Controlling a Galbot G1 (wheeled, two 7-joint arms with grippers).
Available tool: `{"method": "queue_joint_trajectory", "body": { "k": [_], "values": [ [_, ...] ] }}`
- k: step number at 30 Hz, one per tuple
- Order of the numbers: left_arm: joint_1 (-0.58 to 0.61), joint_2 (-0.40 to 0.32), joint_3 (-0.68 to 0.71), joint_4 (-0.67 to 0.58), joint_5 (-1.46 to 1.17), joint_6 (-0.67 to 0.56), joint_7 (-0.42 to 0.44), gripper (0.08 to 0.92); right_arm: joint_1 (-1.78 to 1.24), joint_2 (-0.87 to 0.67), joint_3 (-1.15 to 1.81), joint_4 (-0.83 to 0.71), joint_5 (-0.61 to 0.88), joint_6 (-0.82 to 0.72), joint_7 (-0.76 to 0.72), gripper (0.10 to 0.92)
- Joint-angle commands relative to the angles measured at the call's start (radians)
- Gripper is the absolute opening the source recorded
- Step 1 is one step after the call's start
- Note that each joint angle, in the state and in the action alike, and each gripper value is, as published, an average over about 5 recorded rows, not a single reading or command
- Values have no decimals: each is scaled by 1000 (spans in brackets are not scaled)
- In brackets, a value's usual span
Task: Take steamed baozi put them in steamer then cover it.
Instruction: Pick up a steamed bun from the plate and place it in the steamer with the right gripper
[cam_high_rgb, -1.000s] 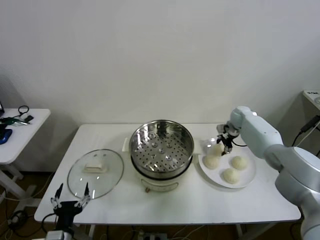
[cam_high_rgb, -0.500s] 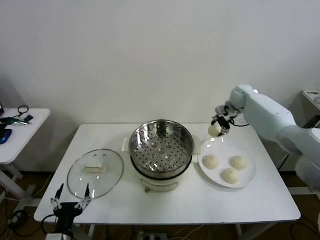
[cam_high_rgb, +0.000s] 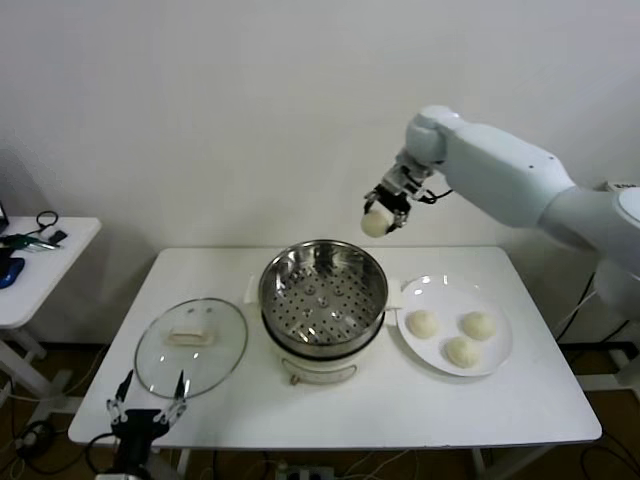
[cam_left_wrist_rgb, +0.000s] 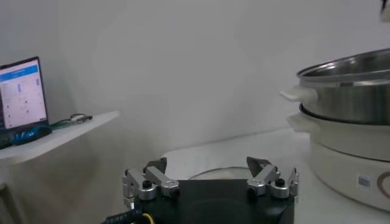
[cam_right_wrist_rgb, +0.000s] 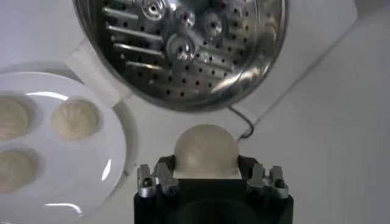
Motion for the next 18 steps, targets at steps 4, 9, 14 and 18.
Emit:
{"method": "queue_joint_trajectory", "body": {
  "k": [4,9,14,18],
  "values": [
    [22,1,-3,-11,-2,-9,5,823,-31,147,-10,92,-257,167,49,679],
    [27,0,-6,-15,-3,-9,4,823,-97,159,11,94,-363,204,68,679],
    [32,-1,-11,-15,-6,-13,5,823,-153,155,35,106,-450,225,78,679],
    [35,-1,-15,-14,-9,-15,6,823,-176,155,39,100,-485,228,77,679]
  ]
}}
